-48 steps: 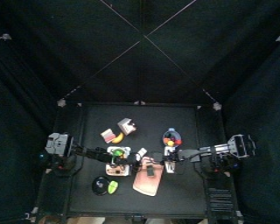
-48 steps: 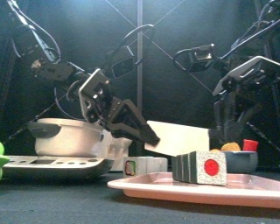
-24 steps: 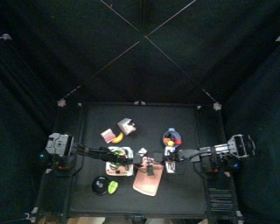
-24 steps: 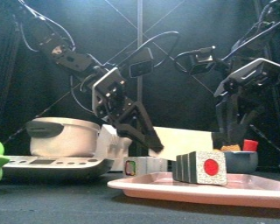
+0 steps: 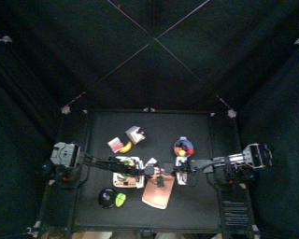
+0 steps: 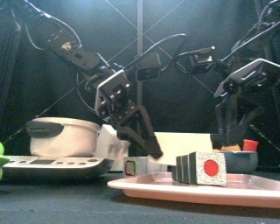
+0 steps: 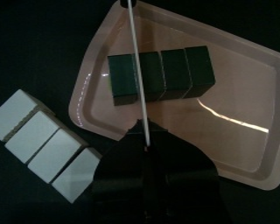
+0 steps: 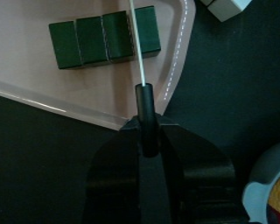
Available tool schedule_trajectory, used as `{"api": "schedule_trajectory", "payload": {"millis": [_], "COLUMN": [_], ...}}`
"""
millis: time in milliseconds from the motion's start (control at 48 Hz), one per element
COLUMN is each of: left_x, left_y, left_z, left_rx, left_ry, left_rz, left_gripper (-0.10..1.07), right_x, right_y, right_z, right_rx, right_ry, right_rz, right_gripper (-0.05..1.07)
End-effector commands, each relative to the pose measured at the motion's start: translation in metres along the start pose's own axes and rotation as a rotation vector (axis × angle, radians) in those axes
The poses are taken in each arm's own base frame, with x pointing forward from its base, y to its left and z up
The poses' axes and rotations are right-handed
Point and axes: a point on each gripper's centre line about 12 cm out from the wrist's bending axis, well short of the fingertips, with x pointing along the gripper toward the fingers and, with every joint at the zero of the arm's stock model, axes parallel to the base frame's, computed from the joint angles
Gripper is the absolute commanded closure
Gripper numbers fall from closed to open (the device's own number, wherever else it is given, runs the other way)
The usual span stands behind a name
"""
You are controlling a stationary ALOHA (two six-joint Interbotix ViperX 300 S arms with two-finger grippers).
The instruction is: Cut sushi slice
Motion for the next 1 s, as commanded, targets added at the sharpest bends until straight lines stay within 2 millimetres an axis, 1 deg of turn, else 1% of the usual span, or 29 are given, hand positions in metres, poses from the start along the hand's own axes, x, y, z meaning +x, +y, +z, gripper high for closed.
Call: {"api": "schedule_trajectory", "payload": {"millis": [0,167,583,979], "left_x": [0.001,0.005,0.01,0.011], "left_y": [-0.011,-0.01,-0.009,-0.01], "left_z": [-0.013,-0.018,-0.022,-0.021], "left_rx": [0.027,0.029,0.028,0.029], "left_ry": [0.06,0.068,0.066,0.056], "left_rz": [-0.011,-0.01,-0.009,-0.012], "left_gripper": [0.6,0.6,0.6,0.6], "right_x": [0.001,0.004,0.006,0.007], "right_y": [-0.001,-0.002,-0.001,-0.001], "right_z": [-0.002,-0.003,-0.006,-0.007], "right_rx": [0.013,0.01,0.016,0.018], "right_ry": [0.006,0.015,0.025,0.032], "right_rz": [-0.001,-0.004,0.0,0.001], "right_gripper": [0.71,0.71,0.71,0.71]}}
